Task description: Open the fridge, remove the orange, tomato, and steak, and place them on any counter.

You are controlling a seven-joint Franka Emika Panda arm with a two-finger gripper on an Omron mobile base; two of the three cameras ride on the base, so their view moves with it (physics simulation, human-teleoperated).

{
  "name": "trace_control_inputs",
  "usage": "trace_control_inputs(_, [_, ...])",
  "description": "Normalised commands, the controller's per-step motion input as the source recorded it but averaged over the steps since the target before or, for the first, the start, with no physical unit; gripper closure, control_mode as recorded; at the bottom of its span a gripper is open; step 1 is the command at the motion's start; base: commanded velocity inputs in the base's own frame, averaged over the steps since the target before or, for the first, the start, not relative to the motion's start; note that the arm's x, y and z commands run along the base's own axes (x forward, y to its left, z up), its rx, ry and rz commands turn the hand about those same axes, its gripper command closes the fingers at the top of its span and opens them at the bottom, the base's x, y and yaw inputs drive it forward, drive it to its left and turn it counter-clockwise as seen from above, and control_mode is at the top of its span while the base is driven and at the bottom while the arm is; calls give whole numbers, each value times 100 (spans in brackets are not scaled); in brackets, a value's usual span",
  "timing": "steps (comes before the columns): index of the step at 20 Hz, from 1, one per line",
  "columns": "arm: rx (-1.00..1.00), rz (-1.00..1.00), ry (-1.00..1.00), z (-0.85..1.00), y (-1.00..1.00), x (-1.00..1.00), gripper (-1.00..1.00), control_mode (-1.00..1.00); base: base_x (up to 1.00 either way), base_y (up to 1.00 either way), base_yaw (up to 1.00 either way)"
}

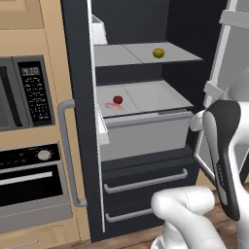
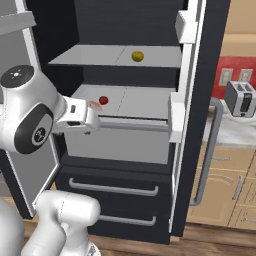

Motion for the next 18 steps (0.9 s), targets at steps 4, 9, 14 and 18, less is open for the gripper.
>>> trace_control_inputs(4, [0, 0, 0, 0, 0, 0, -100, 100, 18, 0, 0])
trace_control_inputs(9, [0, 0, 0, 0, 0, 0, -100, 100, 42, 0, 0])
trace_control_inputs(14, [0, 0, 0, 0, 0, 0, -100, 100, 56, 1, 0])
trace_control_inputs(18, [0, 0, 0, 0, 0, 0, -100, 100, 60, 2, 0])
